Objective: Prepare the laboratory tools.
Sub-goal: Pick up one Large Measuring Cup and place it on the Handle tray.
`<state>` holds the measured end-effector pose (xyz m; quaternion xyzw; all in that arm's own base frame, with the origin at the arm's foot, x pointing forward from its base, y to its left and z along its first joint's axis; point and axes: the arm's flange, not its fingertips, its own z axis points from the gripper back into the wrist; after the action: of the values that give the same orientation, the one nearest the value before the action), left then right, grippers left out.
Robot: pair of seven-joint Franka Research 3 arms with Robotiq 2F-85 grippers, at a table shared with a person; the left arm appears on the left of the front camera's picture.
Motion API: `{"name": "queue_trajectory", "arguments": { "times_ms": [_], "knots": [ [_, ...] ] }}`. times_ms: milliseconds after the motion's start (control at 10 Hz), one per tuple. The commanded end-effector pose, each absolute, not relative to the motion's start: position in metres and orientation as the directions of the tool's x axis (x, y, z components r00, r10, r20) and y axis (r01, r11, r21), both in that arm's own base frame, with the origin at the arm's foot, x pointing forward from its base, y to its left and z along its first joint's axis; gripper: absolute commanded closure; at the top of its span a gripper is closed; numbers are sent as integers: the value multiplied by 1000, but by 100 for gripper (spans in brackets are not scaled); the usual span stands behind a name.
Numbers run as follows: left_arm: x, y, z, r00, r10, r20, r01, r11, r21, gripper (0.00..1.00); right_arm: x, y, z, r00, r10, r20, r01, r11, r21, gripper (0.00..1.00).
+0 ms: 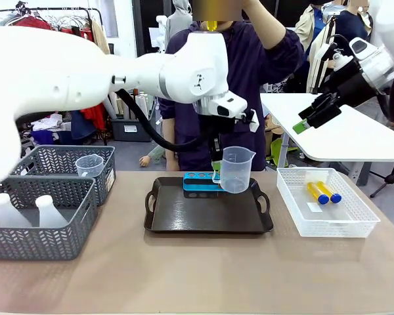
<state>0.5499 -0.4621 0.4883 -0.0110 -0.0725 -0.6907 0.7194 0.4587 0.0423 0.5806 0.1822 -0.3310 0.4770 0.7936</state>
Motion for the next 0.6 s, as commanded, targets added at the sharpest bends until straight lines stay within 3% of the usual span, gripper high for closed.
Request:
{"name": "queue_trajectory", "arguments": {
  "times_ms": [0,500],
  "knots": [
    [567,-471,479,27,-994,109,997,35,69,100,459,43,581,319,628,710,-880,474,-24,0],
    [578,-474,428,27,-997,75,999,30,42,100,459,43,581,319,628,710,-880,474,-24,0]
  ]
}}
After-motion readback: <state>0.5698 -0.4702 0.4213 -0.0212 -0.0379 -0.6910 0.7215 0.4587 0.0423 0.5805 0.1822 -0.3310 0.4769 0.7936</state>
